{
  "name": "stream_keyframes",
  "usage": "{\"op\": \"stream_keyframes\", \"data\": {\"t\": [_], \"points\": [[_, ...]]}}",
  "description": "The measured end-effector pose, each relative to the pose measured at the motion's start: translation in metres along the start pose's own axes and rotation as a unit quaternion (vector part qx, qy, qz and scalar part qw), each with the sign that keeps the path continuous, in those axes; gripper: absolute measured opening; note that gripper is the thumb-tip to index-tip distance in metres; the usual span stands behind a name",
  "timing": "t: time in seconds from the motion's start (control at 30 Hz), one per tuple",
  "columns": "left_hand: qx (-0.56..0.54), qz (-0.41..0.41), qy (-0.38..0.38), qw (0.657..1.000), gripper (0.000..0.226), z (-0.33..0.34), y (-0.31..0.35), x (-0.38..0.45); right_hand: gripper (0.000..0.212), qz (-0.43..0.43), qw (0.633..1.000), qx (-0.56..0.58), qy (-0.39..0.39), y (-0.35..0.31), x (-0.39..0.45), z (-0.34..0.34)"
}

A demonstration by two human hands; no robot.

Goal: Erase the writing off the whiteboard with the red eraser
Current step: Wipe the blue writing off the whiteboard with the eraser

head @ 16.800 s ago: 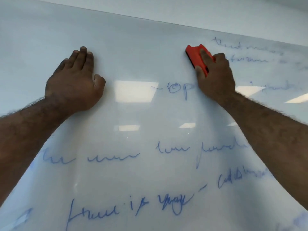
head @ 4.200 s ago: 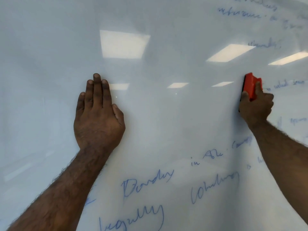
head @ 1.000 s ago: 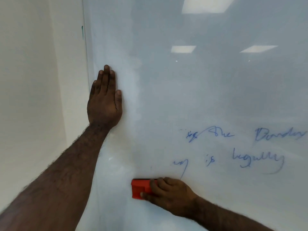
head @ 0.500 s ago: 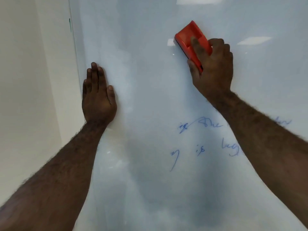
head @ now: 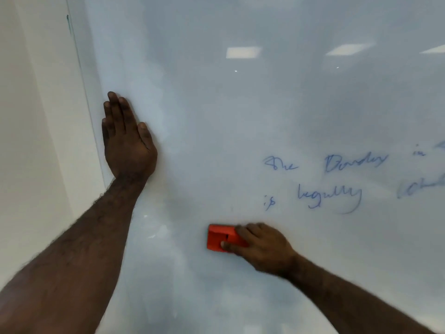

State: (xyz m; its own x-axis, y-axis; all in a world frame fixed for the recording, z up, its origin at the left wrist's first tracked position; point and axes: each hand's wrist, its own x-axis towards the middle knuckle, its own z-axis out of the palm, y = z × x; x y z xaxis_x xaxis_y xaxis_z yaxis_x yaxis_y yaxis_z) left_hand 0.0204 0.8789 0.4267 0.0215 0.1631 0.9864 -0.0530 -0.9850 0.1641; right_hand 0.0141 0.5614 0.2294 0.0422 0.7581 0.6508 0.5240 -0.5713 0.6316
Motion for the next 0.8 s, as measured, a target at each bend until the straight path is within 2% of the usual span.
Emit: {"op": "stream_keyframes", "data": {"t": [0.03,0.1,0.17,0.23,0.3,0.4,0.53,0.6,0.67,0.73,0.8], "points": [[-0.001,0.001,0.001,1.0,0.055,0.0,0.005,-0.004,0.045,0.017,1.0,-0.007,0.02,0.013,0.014,-0.01],[-0.005,0.018,-0.009,1.0,0.056,0.003,0.019,-0.011,0.044,0.116,0.988,-0.032,0.101,0.053,0.048,-0.037],[-0.004,0.022,-0.014,1.0,0.057,0.005,0.035,-0.018,0.048,0.253,0.946,-0.065,0.191,0.108,0.083,-0.07],[-0.005,0.019,-0.016,1.0,0.057,0.008,0.053,-0.025,0.053,0.363,0.898,-0.096,0.228,0.157,0.108,-0.102],[-0.01,0.031,-0.024,0.999,0.057,0.009,0.068,-0.028,0.054,0.403,0.88,-0.095,0.233,0.174,0.118,-0.114],[-0.028,0.048,-0.035,0.998,0.056,0.011,0.089,-0.034,0.053,0.376,0.896,-0.083,0.223,0.147,0.104,-0.099],[-0.032,0.049,-0.034,0.998,0.055,0.011,0.106,-0.039,0.048,0.306,0.938,-0.041,0.159,0.08,0.051,-0.056],[-0.027,0.046,-0.037,0.998,0.055,0.011,0.106,-0.038,0.046,0.241,0.964,-0.021,0.11,0.044,0.016,-0.035],[-0.028,0.046,-0.042,0.998,0.056,0.012,0.106,-0.039,0.042,0.14,0.989,-0.031,0.038,0.02,-0.021,-0.02],[-0.031,0.044,-0.046,0.998,0.056,0.011,0.108,-0.039,0.041,0.045,0.998,-0.034,-0.022,0.02,-0.044,-0.019],[-0.033,0.043,-0.047,0.997,0.056,0.011,0.112,-0.039,0.043,0.011,0.999,-0.039,-0.029,0.037,-0.045,-0.028]]}}
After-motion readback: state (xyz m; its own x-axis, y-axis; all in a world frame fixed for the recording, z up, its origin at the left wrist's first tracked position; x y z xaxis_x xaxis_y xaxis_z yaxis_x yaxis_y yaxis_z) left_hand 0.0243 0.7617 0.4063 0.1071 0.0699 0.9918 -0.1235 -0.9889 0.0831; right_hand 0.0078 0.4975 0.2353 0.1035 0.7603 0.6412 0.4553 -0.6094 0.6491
